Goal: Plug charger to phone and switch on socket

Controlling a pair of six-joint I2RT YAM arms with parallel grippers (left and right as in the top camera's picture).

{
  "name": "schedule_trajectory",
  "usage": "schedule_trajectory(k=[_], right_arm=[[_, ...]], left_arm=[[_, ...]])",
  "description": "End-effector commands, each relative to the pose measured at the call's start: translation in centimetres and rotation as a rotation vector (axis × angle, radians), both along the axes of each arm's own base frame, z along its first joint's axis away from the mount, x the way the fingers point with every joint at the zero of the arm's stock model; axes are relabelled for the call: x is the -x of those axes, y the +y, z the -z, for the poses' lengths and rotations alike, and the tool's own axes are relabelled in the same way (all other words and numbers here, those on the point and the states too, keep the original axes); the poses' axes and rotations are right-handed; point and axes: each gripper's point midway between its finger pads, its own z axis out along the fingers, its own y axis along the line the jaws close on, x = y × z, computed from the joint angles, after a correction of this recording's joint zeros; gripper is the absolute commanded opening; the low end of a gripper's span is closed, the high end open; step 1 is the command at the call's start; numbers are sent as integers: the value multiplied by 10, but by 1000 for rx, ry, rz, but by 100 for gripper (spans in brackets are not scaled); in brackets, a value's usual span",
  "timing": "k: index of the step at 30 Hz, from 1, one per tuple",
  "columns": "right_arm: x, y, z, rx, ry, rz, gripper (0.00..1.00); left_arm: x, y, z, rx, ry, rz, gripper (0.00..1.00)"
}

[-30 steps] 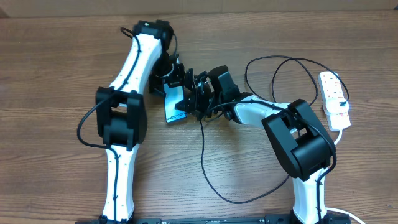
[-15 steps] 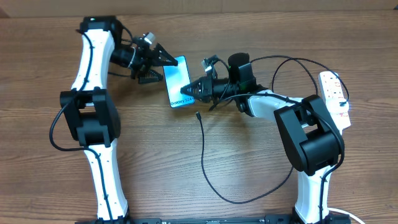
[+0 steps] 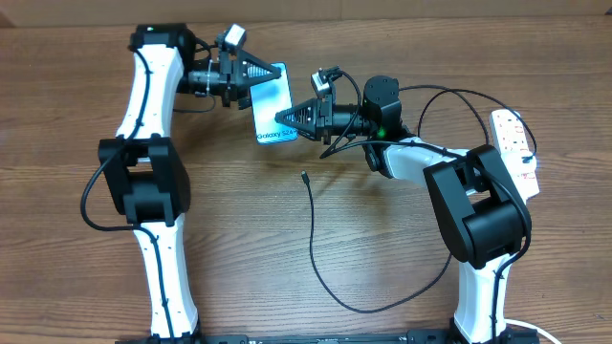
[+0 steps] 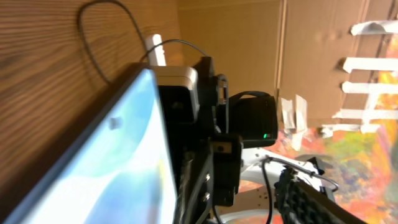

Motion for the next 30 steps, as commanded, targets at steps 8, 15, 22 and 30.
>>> schedule_trajectory(k=[8, 15, 22, 30], right_arm=[[0, 7, -7, -16, 43, 9, 4], [-3, 7, -7, -15, 26, 28, 4], [-4, 7, -4, -4, 14, 28, 4], [-3, 7, -4, -4, 15, 28, 4]], left_arm=[[3, -20, -18, 86, -64, 29, 47], [4, -21, -17, 79, -61, 34, 35], [5, -23, -17, 78, -51, 37, 17], [6, -23, -16, 71, -52, 38, 5]])
